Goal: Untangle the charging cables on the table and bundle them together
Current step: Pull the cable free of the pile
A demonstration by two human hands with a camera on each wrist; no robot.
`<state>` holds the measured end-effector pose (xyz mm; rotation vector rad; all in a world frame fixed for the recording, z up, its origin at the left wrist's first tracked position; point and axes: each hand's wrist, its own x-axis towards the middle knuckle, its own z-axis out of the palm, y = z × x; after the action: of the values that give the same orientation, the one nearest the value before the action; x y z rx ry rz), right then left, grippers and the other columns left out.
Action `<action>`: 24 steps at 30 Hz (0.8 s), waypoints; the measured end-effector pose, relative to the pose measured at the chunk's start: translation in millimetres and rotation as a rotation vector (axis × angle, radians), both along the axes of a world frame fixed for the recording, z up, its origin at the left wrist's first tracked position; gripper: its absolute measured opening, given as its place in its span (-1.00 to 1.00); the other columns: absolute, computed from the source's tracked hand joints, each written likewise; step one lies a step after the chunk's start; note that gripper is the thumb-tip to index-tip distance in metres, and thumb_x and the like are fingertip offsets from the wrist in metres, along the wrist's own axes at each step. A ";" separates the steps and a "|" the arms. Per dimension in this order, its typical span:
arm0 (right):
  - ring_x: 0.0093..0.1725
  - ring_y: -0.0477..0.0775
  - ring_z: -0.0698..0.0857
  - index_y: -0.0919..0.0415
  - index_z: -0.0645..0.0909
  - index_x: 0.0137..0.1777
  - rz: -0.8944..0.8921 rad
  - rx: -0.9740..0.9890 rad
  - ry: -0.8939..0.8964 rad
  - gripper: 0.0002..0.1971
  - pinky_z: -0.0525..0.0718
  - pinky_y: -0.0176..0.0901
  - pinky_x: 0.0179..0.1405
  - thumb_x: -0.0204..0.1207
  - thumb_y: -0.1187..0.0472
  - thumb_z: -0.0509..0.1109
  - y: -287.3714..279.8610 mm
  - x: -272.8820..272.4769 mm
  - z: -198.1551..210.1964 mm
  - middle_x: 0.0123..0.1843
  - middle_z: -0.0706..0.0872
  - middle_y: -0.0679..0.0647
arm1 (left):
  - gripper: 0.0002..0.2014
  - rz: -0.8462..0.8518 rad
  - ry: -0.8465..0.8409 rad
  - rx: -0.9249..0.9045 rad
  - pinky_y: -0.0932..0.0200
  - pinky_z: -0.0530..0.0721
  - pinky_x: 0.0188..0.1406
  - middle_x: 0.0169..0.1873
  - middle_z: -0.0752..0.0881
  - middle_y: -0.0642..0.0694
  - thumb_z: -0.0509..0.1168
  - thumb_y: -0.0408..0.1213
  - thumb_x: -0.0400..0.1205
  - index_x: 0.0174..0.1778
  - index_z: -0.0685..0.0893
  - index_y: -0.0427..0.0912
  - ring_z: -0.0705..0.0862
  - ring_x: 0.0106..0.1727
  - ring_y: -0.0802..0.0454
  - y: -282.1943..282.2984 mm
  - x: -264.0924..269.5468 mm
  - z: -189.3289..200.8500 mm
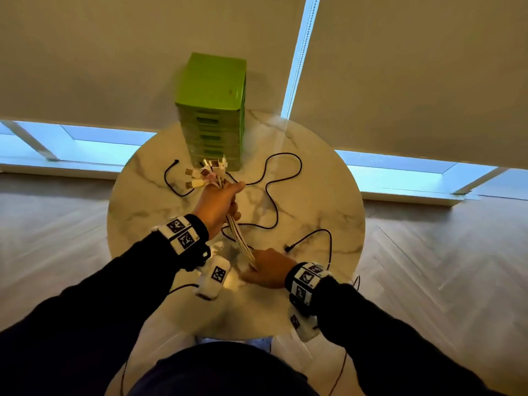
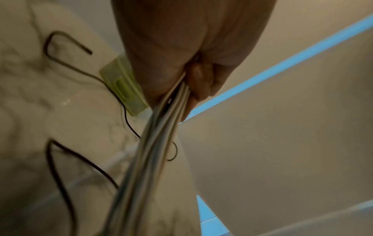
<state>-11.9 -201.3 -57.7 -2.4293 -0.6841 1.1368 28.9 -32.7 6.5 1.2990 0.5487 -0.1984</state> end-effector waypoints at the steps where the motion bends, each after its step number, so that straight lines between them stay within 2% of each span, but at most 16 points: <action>1: 0.06 0.21 0.72 0.02 0.45 0.18 0.058 0.007 0.054 -0.54 0.66 0.02 -0.02 0.50 -0.24 0.49 0.6 1.9 1.0 0.06 0.73 0.10 | -0.56 -0.023 -0.018 0.055 0.09 0.49 -0.48 -0.49 0.25 0.00 0.37 -0.22 0.72 -0.37 0.26 -0.02 0.33 -0.57 0.06 4.1 -3.0 -3.9; 3: 0.19 0.15 0.68 0.04 0.42 0.36 0.167 0.005 0.149 -0.31 0.64 -0.01 0.14 0.38 -0.30 0.56 -4.2 10.8 6.6 0.24 0.68 0.04 | -0.55 -0.055 -0.043 0.104 0.13 0.48 -0.52 -0.50 0.24 0.00 0.36 -0.21 0.73 -0.38 0.25 -0.01 0.32 -0.56 0.05 10.1 -5.4 -9.2; 4: 0.23 0.13 0.65 0.07 0.44 0.42 0.191 0.000 0.169 -0.26 0.64 0.00 0.21 0.37 -0.28 0.59 -9.5 17.5 9.9 0.31 0.66 0.04 | -0.55 -0.059 -0.054 0.104 0.15 0.46 -0.55 -0.50 0.24 0.00 0.35 -0.21 0.73 -0.38 0.25 -0.02 0.30 -0.56 0.05 11.1 -5.6 -10.7; 7: 0.20 0.08 0.64 0.09 0.54 0.36 0.090 0.003 0.155 -0.40 0.62 -0.02 0.24 0.44 -0.21 0.56 -28.9 49.9 17.2 0.29 0.63 0.02 | -0.55 -0.048 -0.062 0.093 0.19 0.41 -0.59 -0.50 0.20 -0.01 0.34 -0.22 0.73 -0.38 0.24 -0.01 0.26 -0.59 0.06 9.4 -4.3 -16.4; 9: 0.15 0.11 0.67 0.11 0.60 0.23 -0.011 0.027 0.065 -0.49 0.64 0.02 0.20 0.52 -0.29 0.43 -43.5 72.1 14.3 0.21 0.67 0.04 | -0.55 -0.020 -0.047 0.090 0.19 0.38 -0.58 -0.50 0.19 -0.03 0.35 -0.22 0.73 -0.37 0.24 0.00 0.24 -0.60 0.05 3.5 -3.3 -23.4; 10: 0.15 0.15 0.68 0.15 0.62 0.20 -0.029 0.003 0.000 -0.47 0.65 0.08 0.21 0.56 -0.32 0.34 -51.0 81.2 9.0 0.20 0.69 0.10 | -0.55 -0.008 -0.043 0.084 0.18 0.36 -0.57 -0.51 0.19 -0.03 0.36 -0.24 0.72 -0.37 0.23 0.00 0.25 -0.59 0.04 0.0 -2.9 -27.4; 11: 0.21 0.19 0.67 0.16 0.63 0.25 -0.013 -0.071 -0.070 -0.45 0.62 0.12 0.26 0.61 -0.32 0.27 -58.8 88.2 3.1 0.25 0.68 0.14 | -0.54 0.000 -0.042 0.074 0.17 0.36 -0.57 -0.53 0.19 -0.02 0.37 -0.26 0.71 -0.37 0.22 0.01 0.26 -0.59 0.03 -3.4 -2.5 -32.3; 13: 0.43 0.23 0.57 0.11 0.47 0.53 0.099 -0.339 -0.203 -0.42 0.51 0.13 0.42 0.69 -0.27 0.17 -74.4 92.1 -13.5 0.50 0.53 0.15 | -0.54 -0.001 -0.035 0.048 0.18 0.39 -0.57 -0.55 0.21 -0.01 0.40 -0.31 0.68 -0.34 0.24 0.00 0.28 -0.61 0.03 -9.3 -3.4 -39.9; 15: 0.50 0.24 0.50 0.06 0.33 0.64 0.225 -0.506 -0.284 -0.44 0.42 0.14 0.50 0.74 -0.20 0.11 -87.7 87.1 -30.9 0.58 0.43 0.14 | -0.57 -0.023 -0.020 -0.008 0.19 0.42 -0.57 -0.53 0.21 -0.01 0.41 -0.36 0.66 -0.30 0.27 0.01 0.27 -0.59 0.03 -14.0 -5.7 -45.9; 18: 0.47 0.22 0.50 0.05 0.41 0.52 0.411 -0.560 -0.366 -0.61 0.26 0.19 0.54 0.80 -0.05 0.05 -96.4 75.8 -45.4 0.45 0.54 0.10 | -0.59 -0.022 0.006 -0.124 0.17 0.36 -0.54 -0.52 0.21 -0.01 0.43 -0.43 0.63 -0.28 0.33 0.01 0.24 -0.55 0.04 -16.4 -7.2 -55.4; 19: 0.43 0.22 0.53 0.06 0.44 0.47 0.412 -0.557 -0.344 -0.66 0.29 0.19 0.52 0.80 0.03 0.04 -97.5 73.8 -47.1 0.41 0.58 0.10 | -0.59 -0.016 0.017 -0.156 0.15 0.32 -0.52 -0.51 0.21 0.00 0.44 -0.45 0.62 -0.27 0.34 0.01 0.23 -0.54 0.04 -15.8 -7.5 -57.8; 20: 0.36 0.24 0.58 0.09 0.46 0.43 0.361 -0.542 -0.275 -0.69 0.39 0.16 0.45 0.81 0.08 0.03 -96.9 72.8 -46.1 0.37 0.61 0.13 | -0.60 -0.008 0.030 -0.179 0.13 0.30 -0.50 -0.51 0.22 0.00 0.45 -0.45 0.61 -0.25 0.35 0.00 0.23 -0.53 0.05 -14.7 -7.7 -59.5; 22: 0.10 0.27 0.66 0.18 0.47 0.30 0.145 -0.412 -0.100 -0.71 0.56 0.08 0.14 0.83 0.06 0.00 -92.4 75.6 -39.0 0.19 0.66 0.23 | -0.60 0.012 0.055 -0.222 0.13 0.31 -0.49 -0.49 0.25 0.02 0.51 -0.43 0.57 -0.18 0.36 -0.03 0.26 -0.52 0.07 -12.3 -7.8 -62.4; 24: -0.16 0.22 0.60 0.22 0.49 0.15 -0.123 -0.155 -0.100 -0.71 0.48 -0.01 -0.11 0.83 0.06 0.02 -85.3 83.5 -25.6 -0.13 0.62 0.14 | -0.59 0.038 0.076 -0.270 0.15 0.33 -0.49 -0.46 0.25 0.04 0.55 -0.38 0.55 -0.12 0.37 -0.05 0.27 -0.52 0.09 -10.7 -7.6 -63.3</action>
<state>71.6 -286.6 -83.3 -2.6330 -0.4843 1.0614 21.3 -43.4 -56.9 1.0212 0.5892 -0.2819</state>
